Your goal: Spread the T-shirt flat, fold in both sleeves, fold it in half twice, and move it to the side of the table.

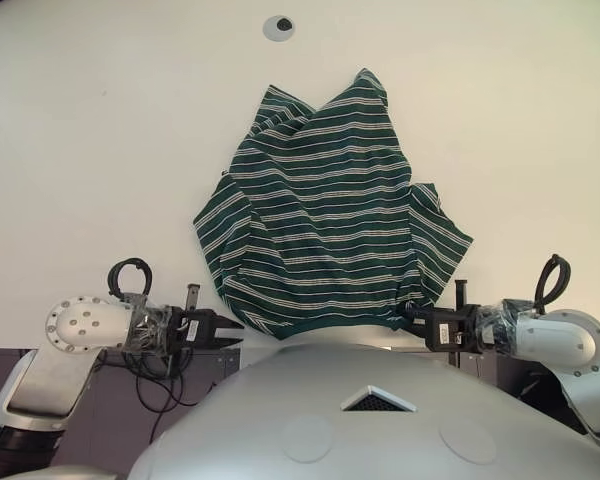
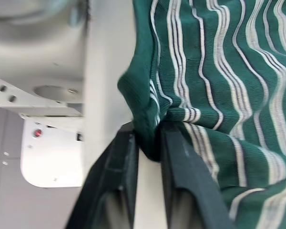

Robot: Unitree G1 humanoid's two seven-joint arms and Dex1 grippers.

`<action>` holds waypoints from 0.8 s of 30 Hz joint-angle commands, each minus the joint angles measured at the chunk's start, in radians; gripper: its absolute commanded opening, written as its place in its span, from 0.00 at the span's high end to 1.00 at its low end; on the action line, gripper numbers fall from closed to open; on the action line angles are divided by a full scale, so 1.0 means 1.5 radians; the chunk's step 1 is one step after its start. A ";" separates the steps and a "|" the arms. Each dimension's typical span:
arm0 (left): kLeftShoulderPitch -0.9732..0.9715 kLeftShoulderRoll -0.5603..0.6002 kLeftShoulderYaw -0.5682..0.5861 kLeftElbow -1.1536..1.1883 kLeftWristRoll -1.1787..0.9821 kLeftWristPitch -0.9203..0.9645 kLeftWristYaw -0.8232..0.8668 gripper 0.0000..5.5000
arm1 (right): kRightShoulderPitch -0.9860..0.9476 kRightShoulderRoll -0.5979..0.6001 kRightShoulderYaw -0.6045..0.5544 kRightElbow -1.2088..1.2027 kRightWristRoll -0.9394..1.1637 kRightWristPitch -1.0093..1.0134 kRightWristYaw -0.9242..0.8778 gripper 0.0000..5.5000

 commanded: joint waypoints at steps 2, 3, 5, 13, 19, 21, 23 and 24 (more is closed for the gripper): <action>0.040 0.029 0.081 -0.030 -0.106 -0.024 -0.029 0.78 | 0.080 -0.030 -0.071 -0.059 0.093 0.032 0.038 0.75; 0.044 0.027 0.111 -0.046 -0.162 -0.013 -0.042 0.78 | 0.103 -0.034 -0.100 -0.081 0.129 0.035 0.056 0.75; -0.013 0.009 0.163 -0.068 -0.316 0.052 -0.013 0.78 | 0.111 -0.018 -0.193 -0.131 0.257 0.051 0.080 0.75; -0.299 -0.075 -0.015 0.058 -0.156 0.182 0.259 0.94 | -0.231 0.110 -0.173 0.029 0.501 0.230 -0.180 0.86; -0.377 -0.080 -0.091 0.184 -0.013 0.144 0.310 1.00 | -0.343 0.223 0.004 0.232 0.290 0.216 -0.311 0.99; -0.383 -0.068 -0.093 0.219 0.017 0.135 0.318 1.00 | -0.347 0.237 0.033 0.275 0.248 0.198 -0.318 0.99; -0.377 -0.045 -0.101 0.249 0.054 0.124 0.315 1.00 | -0.341 0.239 0.049 0.303 0.213 0.177 -0.319 0.99; -0.357 -0.024 -0.104 0.263 0.074 0.104 0.307 1.00 | -0.333 0.233 0.058 0.309 0.198 0.173 -0.317 0.99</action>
